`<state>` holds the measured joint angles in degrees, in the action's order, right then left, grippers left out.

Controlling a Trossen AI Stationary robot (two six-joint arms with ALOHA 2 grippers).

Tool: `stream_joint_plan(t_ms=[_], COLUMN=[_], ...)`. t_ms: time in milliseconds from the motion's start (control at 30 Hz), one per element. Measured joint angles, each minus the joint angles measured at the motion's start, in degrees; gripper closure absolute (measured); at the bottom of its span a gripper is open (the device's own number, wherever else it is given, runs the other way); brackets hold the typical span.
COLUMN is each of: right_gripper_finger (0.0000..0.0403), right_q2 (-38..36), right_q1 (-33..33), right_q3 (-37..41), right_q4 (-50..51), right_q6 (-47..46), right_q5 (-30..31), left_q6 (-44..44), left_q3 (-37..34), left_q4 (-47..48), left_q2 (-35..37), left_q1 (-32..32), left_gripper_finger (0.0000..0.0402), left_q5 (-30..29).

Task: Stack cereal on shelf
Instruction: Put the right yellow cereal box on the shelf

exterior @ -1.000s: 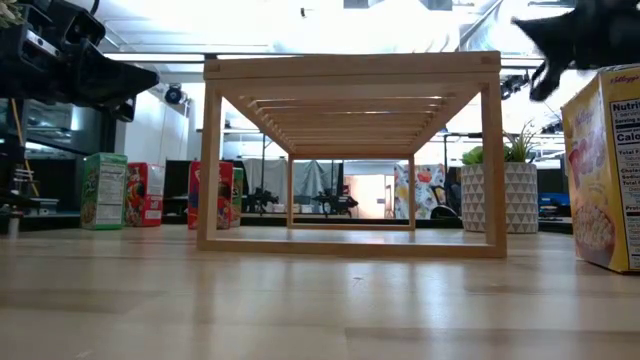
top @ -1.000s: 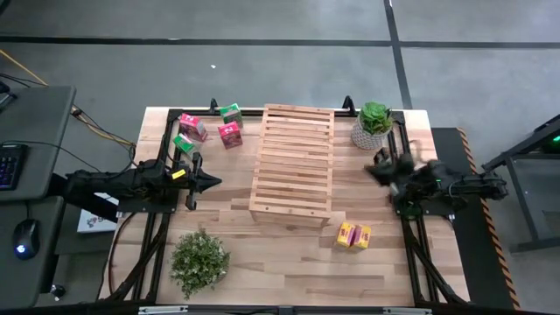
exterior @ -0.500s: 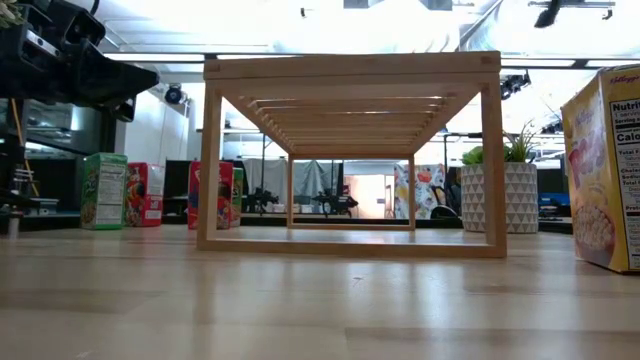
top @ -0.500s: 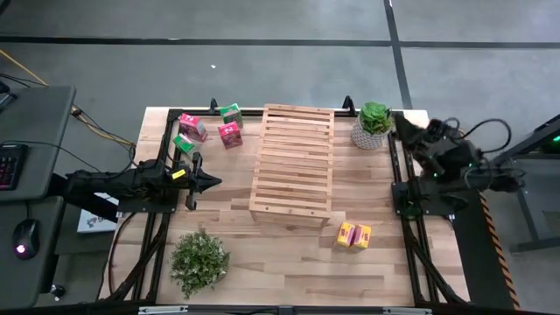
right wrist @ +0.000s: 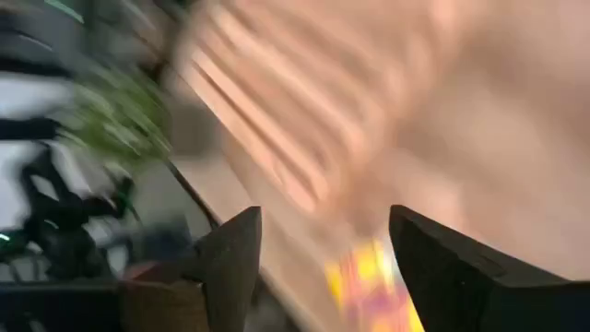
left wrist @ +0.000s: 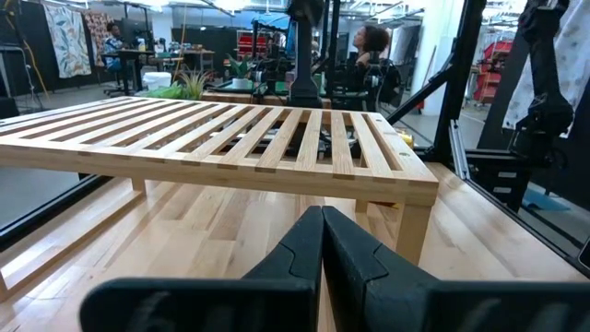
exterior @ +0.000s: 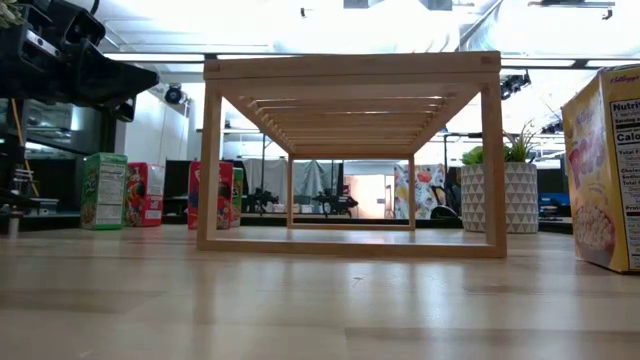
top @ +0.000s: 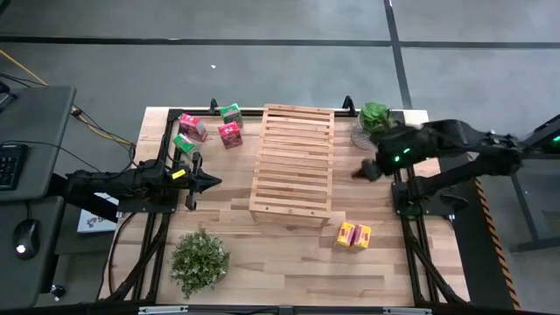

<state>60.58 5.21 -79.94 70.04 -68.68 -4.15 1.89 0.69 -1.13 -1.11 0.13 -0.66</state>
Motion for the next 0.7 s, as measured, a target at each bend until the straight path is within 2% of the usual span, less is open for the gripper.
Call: stream_joint_plan(t_ms=[100, 167, 367, 533, 700], right_gripper_finger=[0.0164, 0.0164, 0.0164, 0.0164, 0.0164], right_q2=[3.9, 5.9, 11.7, 17.7, 21.4], right_q1=[6.9, 12.1, 25.4, 31.4, 33.6], right_q3=[-1.1, -1.1, -1.1, -0.5, 2.3], right_q4=[7.4, 9.6, 9.5, 11.1, 11.5], right_q6=[-13.7, -22.7, -47.6, -58.0, -65.1], right_q5=[-3.3, -3.5, 5.5, 6.8, 7.2], left_q6=[0.0, 0.0, 0.0, 0.0, 0.0], left_q3=[0.0, 0.0, 0.0, 0.0, 0.0], left_q4=[0.0, 0.0, 0.0, 0.0, 0.0], left_q2=[0.0, 0.0, 0.0, 0.0, 0.0], left_q1=[0.0, 0.0, 0.0, 0.0, 0.0], left_gripper_finger=[0.0401, 0.0401, 0.0401, 0.0401, 0.0401], left_q5=[0.0, 0.0, 0.0, 0.0, 0.0])
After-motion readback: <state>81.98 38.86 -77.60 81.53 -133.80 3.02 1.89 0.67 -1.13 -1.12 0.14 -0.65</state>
